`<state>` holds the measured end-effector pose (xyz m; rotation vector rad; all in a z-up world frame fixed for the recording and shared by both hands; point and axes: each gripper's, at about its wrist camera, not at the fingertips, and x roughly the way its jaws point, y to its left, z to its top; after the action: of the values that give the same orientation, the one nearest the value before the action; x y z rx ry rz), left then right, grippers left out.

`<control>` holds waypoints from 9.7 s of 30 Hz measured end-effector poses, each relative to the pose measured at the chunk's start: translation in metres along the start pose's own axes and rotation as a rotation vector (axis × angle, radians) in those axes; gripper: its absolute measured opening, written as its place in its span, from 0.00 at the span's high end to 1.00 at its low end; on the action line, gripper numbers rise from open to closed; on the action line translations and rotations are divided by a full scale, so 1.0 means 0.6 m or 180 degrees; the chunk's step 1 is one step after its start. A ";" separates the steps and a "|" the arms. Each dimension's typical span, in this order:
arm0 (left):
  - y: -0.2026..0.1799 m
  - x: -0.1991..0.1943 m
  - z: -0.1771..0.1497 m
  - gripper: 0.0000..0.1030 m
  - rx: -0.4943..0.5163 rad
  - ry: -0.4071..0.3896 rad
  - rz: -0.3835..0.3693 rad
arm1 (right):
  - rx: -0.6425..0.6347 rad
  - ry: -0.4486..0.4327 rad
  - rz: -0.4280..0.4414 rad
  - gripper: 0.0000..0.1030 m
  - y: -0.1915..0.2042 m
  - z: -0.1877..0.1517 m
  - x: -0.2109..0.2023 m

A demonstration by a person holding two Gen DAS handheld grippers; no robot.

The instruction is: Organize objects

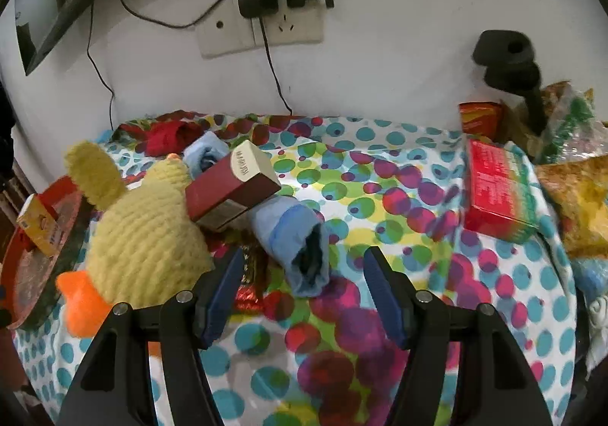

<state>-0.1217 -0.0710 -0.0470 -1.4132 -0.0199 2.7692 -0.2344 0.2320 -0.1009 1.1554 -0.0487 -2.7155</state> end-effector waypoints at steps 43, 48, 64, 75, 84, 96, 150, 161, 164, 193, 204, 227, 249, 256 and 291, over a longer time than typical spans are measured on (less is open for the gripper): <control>-0.104 0.278 0.160 0.37 0.0029 -0.0133 0.0051 | -0.0210 0.0021 0.0220 0.68 0.011 -0.004 0.035; -0.104 0.278 0.162 0.36 0.0034 -0.0139 0.0104 | -0.0237 0.0020 0.0201 0.68 0.015 -0.006 0.035; -0.114 0.246 0.163 0.54 0.0127 -0.0432 0.0258 | -0.0187 -0.0275 0.0335 0.78 0.008 -0.012 0.007; -0.115 0.225 0.158 0.55 0.0189 -0.0645 0.0217 | -0.0073 -0.0402 0.0210 0.78 -0.002 -0.010 -0.005; -0.112 0.218 0.158 0.55 0.0167 -0.0702 0.0267 | 0.0024 -0.0398 0.0085 0.78 -0.012 -0.011 -0.005; -0.131 0.201 0.160 0.55 0.0264 -0.0682 0.0235 | 0.0127 -0.0365 0.0027 0.78 -0.019 -0.010 -0.001; 0.168 -0.031 -0.033 0.55 -0.0535 -0.0430 0.0779 | 0.0284 -0.0255 -0.0056 0.78 -0.031 -0.005 0.008; 0.267 -0.010 -0.048 0.55 -0.0873 -0.0250 0.0960 | 0.0293 -0.0234 -0.0052 0.78 -0.030 -0.005 0.010; 0.297 0.001 -0.046 0.55 -0.0969 -0.0172 0.1016 | 0.0296 -0.0237 -0.0051 0.78 -0.030 -0.005 0.010; 0.413 0.067 -0.009 0.38 -0.1105 -0.0158 0.1270 | 0.0273 -0.0211 -0.0060 0.78 -0.032 -0.004 0.013; 0.361 0.009 -0.045 0.36 -0.1089 -0.0263 0.1107 | 0.0280 -0.0228 -0.0071 0.78 -0.036 -0.002 0.012; 0.178 -0.105 -0.163 0.36 -0.0561 -0.0642 0.0727 | 0.0188 -0.0360 -0.0372 0.78 -0.024 -0.001 -0.001; 0.231 -0.123 -0.173 0.36 -0.0836 -0.0578 0.0652 | -0.0027 -0.0585 -0.0144 0.76 0.061 -0.003 -0.186; 0.252 -0.130 -0.177 0.36 -0.0956 -0.0583 0.0647 | -0.0340 -0.0532 0.0350 0.80 0.200 -0.011 -0.225; 0.235 -0.125 -0.177 0.36 -0.0875 -0.0549 0.0668 | -0.0389 0.0016 -0.0108 0.81 0.171 -0.105 -0.133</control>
<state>0.0052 -0.2150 -0.0525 -1.2874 -0.2832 3.1574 -0.1188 0.1488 -0.0771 1.1382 0.1368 -2.7021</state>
